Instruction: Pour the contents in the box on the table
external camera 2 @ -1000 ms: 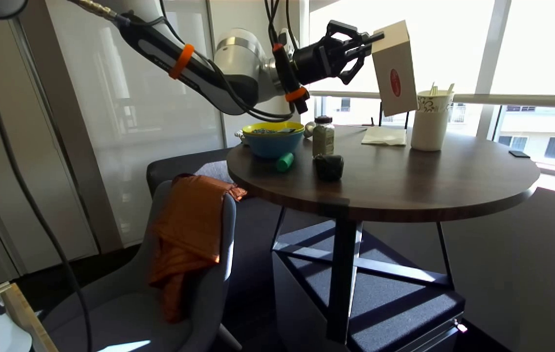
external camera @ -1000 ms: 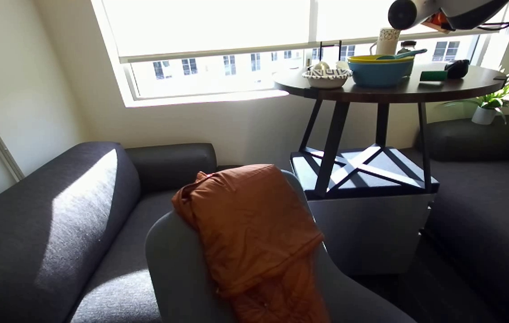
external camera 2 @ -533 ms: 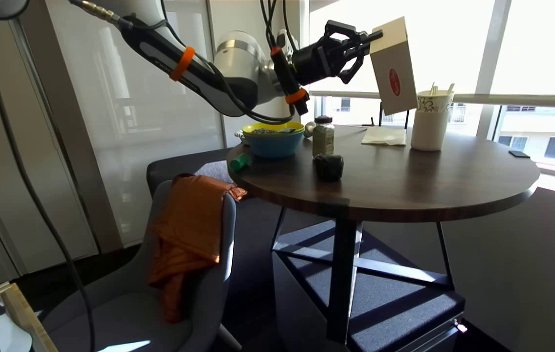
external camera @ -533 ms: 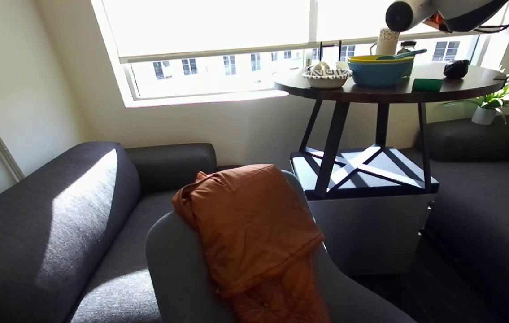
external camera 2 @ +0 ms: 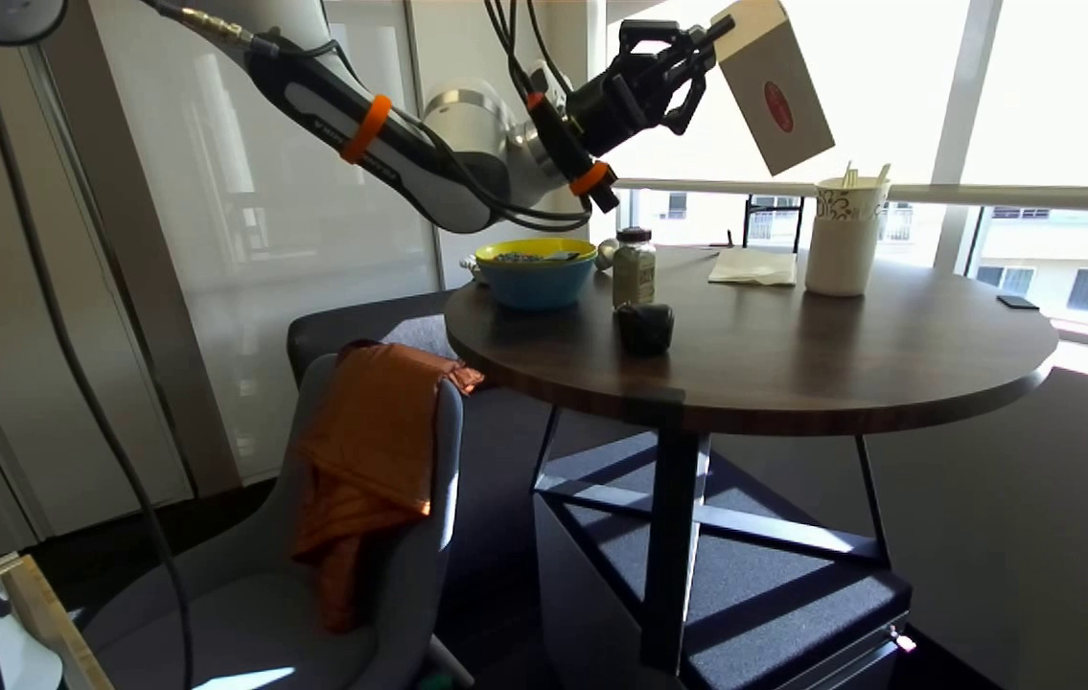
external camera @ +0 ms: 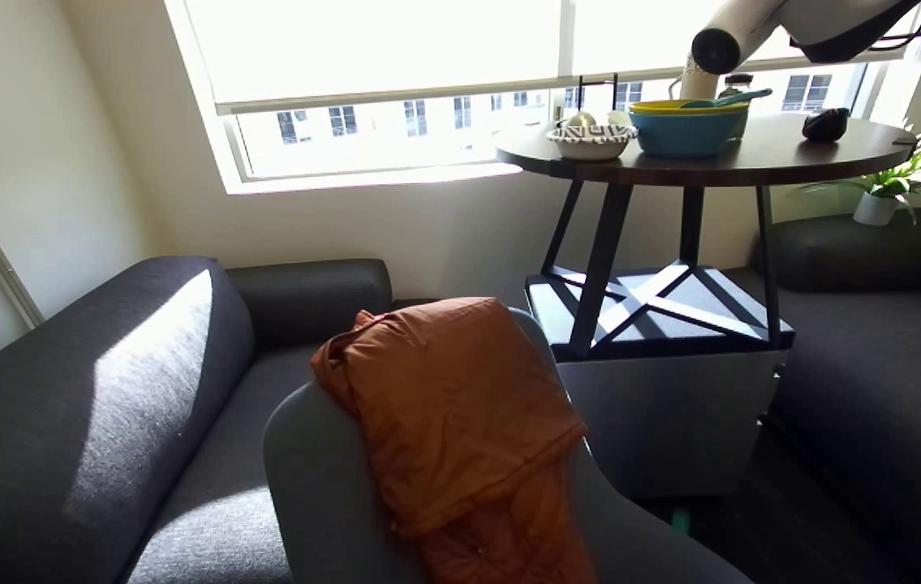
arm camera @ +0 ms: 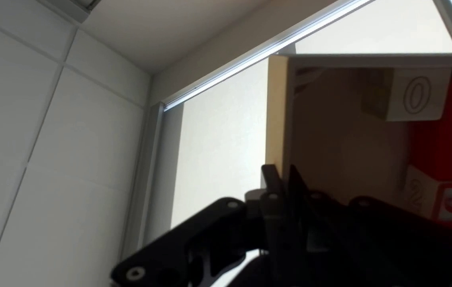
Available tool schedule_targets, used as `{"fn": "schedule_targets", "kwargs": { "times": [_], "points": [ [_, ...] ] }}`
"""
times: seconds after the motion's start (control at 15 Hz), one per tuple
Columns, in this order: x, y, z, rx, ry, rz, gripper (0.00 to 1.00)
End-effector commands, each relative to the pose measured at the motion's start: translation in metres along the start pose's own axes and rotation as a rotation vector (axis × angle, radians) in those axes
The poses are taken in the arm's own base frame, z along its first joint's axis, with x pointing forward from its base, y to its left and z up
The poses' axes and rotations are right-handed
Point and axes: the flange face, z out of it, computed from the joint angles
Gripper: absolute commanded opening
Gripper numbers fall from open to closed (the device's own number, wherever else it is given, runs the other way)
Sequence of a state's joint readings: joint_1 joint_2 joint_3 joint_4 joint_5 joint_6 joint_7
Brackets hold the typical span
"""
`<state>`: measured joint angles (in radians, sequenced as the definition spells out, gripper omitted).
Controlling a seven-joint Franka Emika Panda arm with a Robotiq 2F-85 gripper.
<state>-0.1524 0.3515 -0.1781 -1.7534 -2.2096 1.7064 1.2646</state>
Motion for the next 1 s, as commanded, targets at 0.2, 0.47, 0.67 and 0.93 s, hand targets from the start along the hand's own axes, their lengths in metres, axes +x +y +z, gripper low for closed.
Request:
{"fn": "schedule_targets", "kwargs": {
  "times": [0.2, 0.47, 0.67, 0.93],
  "points": [
    [0.008, -0.002, -0.008, -0.175, 0.137, 0.029, 0.02],
    [0.006, -0.003, -0.008, -0.218, 0.132, 0.030, 0.02],
    [0.008, 0.000, -0.001, -0.209, 0.056, 0.063, 0.02],
    [0.012, 0.017, 0.024, -0.100, -0.158, 0.121, 0.02]
  ]
}}
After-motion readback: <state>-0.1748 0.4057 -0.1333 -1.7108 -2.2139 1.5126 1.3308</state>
